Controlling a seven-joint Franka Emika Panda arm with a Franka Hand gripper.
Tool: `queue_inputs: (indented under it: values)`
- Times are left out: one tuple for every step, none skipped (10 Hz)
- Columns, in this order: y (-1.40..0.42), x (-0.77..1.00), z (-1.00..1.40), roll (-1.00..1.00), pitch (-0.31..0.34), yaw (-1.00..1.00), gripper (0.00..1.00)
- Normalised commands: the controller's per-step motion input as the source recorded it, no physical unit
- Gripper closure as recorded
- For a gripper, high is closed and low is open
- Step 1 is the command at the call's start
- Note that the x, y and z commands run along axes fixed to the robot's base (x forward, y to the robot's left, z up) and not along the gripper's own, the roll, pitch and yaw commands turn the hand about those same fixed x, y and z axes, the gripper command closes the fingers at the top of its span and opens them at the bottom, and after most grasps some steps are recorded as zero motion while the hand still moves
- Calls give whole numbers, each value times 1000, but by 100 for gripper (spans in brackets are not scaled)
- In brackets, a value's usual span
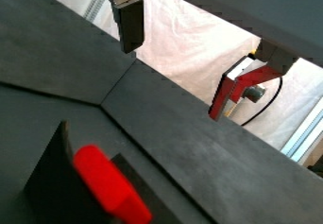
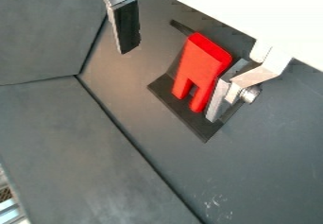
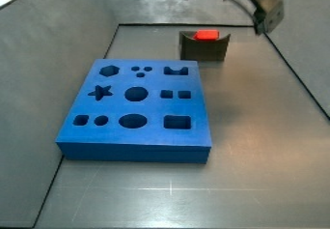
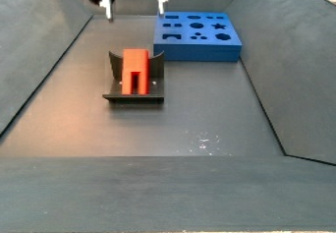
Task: Pick up the square-circle object. Move up. Place the square-circle object on the fixture. Regrasp the square-circle object. Rotate the square-circle object. Move to above the board. Insert the square-circle object.
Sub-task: Regrasp the square-circle object.
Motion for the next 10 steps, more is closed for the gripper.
queue_inputs:
  values:
    - [44, 82, -1000, 74, -49, 31, 0]
    - [37, 92, -1000, 65, -38, 21, 0]
    - [29, 102, -1000, 64, -31, 15, 0]
    - [23, 113, -1000, 62, -16, 11, 0]
    - [17, 125, -986, 62, -5, 12, 0]
    - [7, 110, -802, 62, -1, 18, 0]
    - [4, 100, -714, 61, 1, 21, 0]
    - [-3, 85, -486, 57, 0, 32, 0]
    - [-3, 82, -396, 56, 0, 35, 0]
    - [-6, 74, -224, 56, 1, 42, 0]
